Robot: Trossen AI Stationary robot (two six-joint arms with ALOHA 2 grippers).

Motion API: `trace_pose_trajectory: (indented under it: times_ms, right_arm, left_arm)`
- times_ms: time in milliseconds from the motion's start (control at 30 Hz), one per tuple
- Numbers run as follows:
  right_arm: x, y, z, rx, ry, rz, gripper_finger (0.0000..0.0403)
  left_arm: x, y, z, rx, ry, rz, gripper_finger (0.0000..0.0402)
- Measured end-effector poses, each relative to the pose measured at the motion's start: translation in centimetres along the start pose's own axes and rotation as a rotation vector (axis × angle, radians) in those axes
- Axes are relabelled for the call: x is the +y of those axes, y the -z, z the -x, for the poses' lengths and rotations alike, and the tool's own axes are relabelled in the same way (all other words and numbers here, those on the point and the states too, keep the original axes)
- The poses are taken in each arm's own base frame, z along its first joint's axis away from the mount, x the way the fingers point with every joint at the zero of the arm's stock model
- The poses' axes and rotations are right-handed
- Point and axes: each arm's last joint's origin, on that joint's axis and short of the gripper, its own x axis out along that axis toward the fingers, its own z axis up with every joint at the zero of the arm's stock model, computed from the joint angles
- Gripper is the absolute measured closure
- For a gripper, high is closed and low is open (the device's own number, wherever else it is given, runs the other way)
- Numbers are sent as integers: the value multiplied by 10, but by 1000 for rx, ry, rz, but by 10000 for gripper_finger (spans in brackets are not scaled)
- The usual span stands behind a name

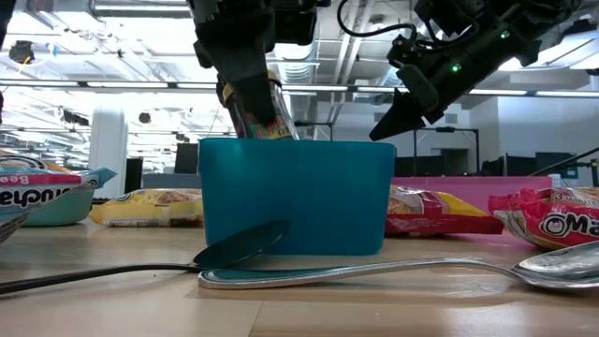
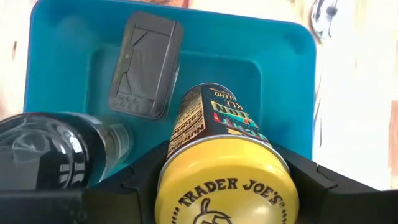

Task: Pick & Place Food Item
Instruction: Put the yellow seasoning bottle into the blue bin

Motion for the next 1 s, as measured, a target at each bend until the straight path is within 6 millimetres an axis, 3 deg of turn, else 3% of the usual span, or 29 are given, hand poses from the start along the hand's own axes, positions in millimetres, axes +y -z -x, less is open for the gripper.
trace_pose_trajectory:
  times_ms: [1000]
  right_arm:
    - [0,1,0,7,1,3,403]
  left_arm:
    - [4,5,-9,63,-53,-26,174]
